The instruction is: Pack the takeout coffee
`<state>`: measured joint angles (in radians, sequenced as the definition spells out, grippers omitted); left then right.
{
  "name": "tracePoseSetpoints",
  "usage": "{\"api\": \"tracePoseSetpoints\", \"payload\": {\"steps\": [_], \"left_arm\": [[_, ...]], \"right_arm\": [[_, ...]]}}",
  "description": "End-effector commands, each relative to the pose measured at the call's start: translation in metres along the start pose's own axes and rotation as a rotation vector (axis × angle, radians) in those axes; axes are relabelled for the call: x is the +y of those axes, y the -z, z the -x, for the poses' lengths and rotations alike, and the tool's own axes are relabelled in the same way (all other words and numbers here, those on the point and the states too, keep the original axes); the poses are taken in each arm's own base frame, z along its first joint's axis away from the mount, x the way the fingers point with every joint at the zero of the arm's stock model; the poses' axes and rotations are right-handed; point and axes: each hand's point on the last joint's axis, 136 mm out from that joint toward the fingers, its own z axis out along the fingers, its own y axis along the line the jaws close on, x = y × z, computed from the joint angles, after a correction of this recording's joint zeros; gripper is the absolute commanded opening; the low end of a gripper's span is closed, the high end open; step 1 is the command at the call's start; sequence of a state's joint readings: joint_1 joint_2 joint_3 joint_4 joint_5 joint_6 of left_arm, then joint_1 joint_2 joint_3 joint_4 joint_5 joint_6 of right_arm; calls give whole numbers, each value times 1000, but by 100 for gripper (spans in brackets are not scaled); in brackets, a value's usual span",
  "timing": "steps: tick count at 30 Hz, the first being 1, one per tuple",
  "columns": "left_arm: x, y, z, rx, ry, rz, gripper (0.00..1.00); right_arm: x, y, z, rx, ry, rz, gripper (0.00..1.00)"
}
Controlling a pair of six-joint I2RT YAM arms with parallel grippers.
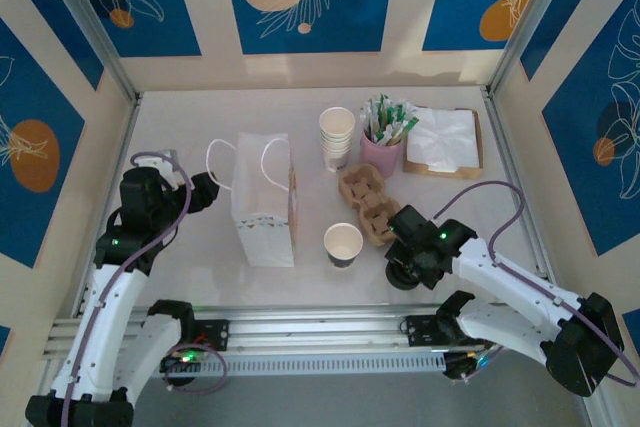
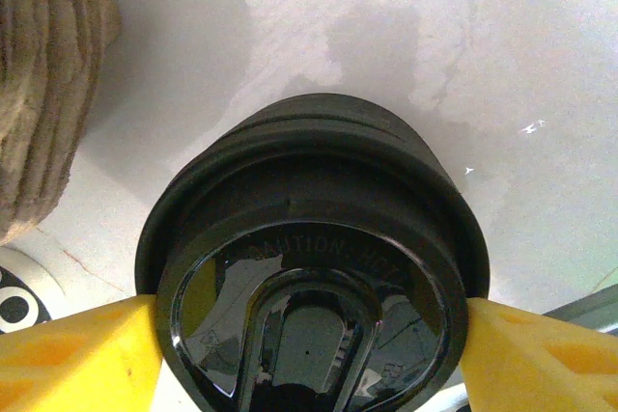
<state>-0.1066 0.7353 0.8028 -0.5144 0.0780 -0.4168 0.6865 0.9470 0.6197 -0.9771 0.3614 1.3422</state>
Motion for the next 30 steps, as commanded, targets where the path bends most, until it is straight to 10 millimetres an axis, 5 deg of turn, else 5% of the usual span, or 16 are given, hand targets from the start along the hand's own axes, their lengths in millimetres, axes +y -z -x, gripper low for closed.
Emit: {"api": "tracePoseSetpoints", "payload": {"steps": [1,20,30], "left_arm": [[1,0,1,-8,14,-3,80],[1,-1,0,-4,15,-3,80],[1,-1,0,-4,15,-6,81]], "right_arm": [[-4,4,0,5,4,-11,76],[2,24,7,-35,58,47,74],[26,67,14,-61,352,142,74]]}}
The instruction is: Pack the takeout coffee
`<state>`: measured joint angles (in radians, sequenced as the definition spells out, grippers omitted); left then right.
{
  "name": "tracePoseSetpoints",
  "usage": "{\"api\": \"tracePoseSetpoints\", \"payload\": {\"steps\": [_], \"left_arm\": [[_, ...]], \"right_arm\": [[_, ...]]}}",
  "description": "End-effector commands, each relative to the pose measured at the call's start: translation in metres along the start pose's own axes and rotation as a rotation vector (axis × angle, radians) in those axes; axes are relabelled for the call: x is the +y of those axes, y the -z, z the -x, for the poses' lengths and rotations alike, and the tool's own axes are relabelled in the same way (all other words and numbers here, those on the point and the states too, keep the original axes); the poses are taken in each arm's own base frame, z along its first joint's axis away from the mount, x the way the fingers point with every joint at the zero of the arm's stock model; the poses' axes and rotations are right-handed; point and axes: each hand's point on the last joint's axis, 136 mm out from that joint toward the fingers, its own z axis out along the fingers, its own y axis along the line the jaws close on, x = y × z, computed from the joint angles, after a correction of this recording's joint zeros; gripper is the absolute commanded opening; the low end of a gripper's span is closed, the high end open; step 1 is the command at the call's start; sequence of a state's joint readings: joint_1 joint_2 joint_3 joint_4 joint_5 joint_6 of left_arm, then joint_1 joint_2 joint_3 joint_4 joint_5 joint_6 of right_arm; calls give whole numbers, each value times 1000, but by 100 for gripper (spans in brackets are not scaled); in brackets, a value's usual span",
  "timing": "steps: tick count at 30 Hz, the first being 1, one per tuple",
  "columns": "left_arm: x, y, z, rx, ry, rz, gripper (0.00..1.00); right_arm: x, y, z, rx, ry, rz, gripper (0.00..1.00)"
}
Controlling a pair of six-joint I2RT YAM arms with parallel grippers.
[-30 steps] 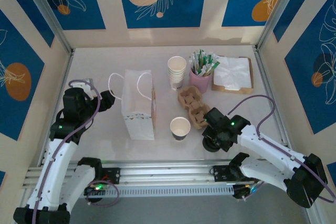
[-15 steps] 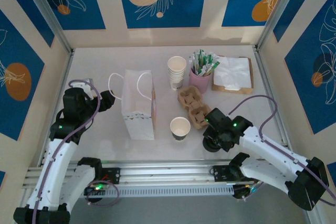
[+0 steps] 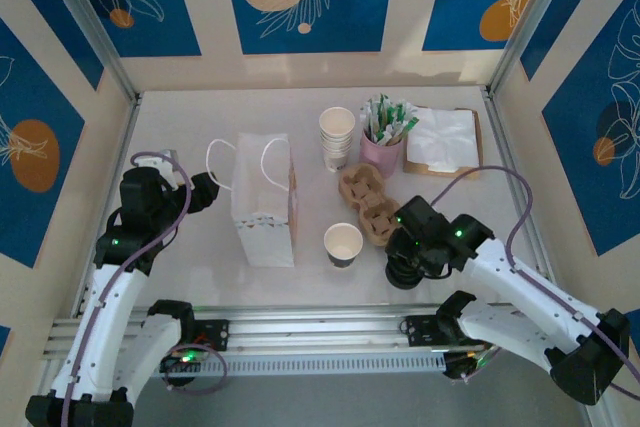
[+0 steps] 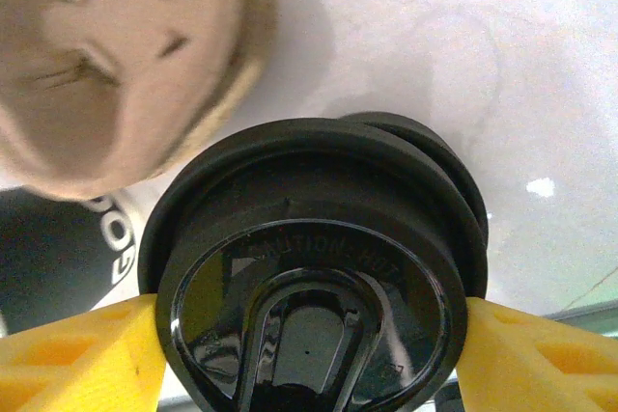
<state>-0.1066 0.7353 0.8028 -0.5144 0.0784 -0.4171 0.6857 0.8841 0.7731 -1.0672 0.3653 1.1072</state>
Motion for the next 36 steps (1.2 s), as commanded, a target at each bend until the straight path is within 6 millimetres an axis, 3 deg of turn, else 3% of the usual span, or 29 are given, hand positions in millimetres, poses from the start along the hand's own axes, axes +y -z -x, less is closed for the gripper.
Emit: {"api": "tracePoseSetpoints", "payload": {"steps": [1,9,16,28,36], "left_arm": [[1,-1,0,-3,15,-7,80],[1,0,1,-8,14,-4,81],[3,-1,1,-8,11,5,81],[3,-1,1,-7,10,8,81],[3,-1,1,-6,10,5,81]], "right_arm": [[9,24,5,-9,158,44,73],[64,56,2,72,420,222,73],[100,51,-3,135,597,199,73],[127,28,-24,212,767,98,74],[131,17,-23,200,800,17,74]]}}
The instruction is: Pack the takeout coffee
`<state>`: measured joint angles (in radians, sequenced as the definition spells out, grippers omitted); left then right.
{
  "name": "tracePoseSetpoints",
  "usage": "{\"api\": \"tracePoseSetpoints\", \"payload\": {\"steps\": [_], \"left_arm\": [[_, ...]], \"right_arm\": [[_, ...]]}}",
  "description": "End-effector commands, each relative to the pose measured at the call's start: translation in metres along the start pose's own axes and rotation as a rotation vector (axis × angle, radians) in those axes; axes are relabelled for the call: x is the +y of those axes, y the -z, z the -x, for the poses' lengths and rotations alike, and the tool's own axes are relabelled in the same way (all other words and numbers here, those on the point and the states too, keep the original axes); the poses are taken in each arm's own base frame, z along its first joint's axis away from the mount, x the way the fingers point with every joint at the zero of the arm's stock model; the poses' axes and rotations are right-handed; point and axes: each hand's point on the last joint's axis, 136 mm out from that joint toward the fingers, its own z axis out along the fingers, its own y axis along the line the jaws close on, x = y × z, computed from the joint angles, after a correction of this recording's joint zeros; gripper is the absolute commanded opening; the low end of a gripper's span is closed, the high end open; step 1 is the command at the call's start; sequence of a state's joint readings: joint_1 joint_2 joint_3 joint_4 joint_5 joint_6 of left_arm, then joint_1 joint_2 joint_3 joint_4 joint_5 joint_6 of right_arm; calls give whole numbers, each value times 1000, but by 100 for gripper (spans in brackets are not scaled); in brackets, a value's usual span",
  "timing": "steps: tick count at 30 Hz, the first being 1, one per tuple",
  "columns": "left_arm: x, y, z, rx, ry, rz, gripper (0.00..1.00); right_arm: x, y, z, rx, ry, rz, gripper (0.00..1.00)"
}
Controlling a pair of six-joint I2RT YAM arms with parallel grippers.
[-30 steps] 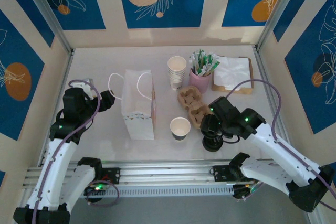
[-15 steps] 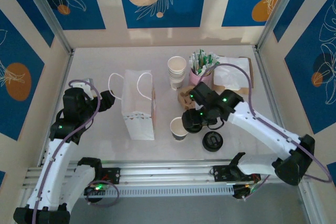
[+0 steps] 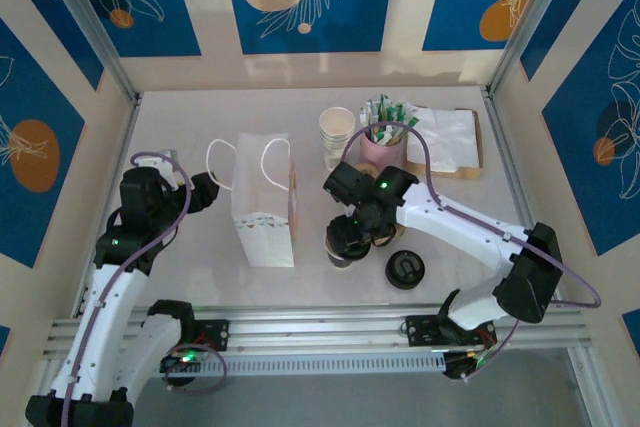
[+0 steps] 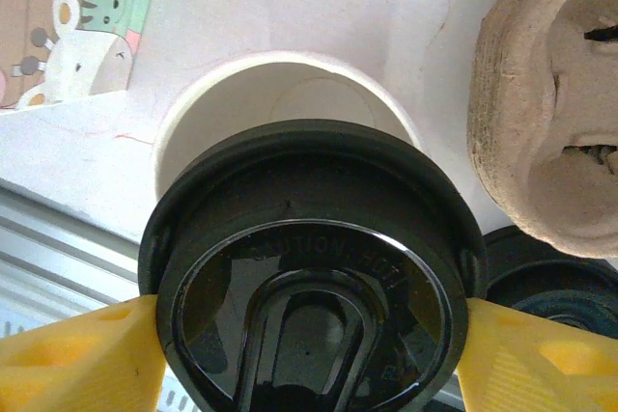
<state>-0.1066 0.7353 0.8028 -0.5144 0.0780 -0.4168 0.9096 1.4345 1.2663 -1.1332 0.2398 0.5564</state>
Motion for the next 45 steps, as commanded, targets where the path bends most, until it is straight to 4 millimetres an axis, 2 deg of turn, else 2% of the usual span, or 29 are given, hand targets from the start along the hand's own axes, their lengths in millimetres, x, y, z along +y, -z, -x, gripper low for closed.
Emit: {"api": "tracePoseSetpoints", "payload": {"steps": [1,14,28,45], "left_arm": [[3,-1,1,-8,10,4,81],[3,-1,1,-6,10,4,80],[2,-2,0,-2,11,3,81],[2,-1,0,-5,12,1,81]], "right_arm": [[0,4,4,-4,28,-36,74],[7,-4,13,3,44,-69,74],[11,-16,10,31,54,-88,74],[15,-15,9,23,20,-87,74]]}}
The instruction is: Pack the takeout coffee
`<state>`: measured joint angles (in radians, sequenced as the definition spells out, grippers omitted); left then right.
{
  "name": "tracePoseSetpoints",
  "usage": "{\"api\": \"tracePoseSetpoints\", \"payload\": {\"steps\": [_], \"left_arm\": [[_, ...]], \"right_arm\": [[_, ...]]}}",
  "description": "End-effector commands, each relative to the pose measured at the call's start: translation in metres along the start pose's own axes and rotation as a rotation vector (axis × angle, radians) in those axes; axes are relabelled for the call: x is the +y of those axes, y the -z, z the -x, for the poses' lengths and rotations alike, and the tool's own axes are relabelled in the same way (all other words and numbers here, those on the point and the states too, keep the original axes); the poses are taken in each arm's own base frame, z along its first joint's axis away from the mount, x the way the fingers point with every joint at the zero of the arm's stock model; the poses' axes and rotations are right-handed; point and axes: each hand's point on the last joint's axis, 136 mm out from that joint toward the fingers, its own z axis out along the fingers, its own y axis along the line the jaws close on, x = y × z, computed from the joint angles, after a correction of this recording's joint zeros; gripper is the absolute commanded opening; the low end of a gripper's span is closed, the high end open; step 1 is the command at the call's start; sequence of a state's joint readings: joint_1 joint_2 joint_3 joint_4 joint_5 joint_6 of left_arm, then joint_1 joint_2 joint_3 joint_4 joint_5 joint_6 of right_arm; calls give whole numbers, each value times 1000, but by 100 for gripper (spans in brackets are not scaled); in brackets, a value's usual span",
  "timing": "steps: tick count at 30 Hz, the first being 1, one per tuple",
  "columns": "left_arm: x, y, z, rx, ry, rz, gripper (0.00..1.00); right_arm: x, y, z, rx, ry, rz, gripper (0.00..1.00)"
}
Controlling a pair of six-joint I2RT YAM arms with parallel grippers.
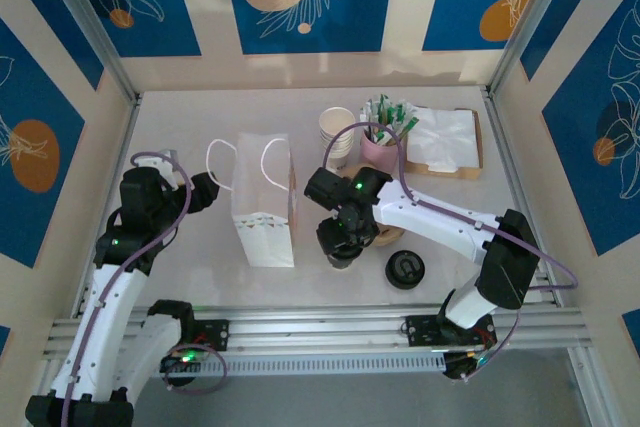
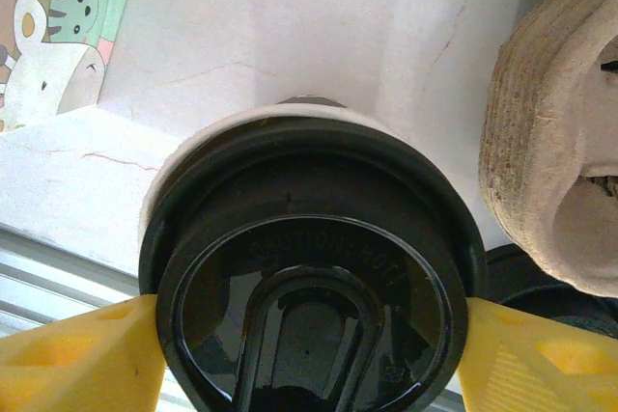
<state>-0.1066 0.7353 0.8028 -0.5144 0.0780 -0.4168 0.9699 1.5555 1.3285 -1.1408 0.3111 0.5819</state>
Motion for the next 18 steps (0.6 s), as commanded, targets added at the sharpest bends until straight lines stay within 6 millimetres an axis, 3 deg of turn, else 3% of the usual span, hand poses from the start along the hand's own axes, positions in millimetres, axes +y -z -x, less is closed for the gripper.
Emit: {"api": "tracePoseSetpoints", "payload": {"steps": [1,18], "left_arm": [[2,-1,0,-4,12,0,81],[2,-1,0,-5,12,1,80]], "right_arm": [[3,3,1,-2,-16,-1,74],[7,9,4,-9,-4,1,74]]}}
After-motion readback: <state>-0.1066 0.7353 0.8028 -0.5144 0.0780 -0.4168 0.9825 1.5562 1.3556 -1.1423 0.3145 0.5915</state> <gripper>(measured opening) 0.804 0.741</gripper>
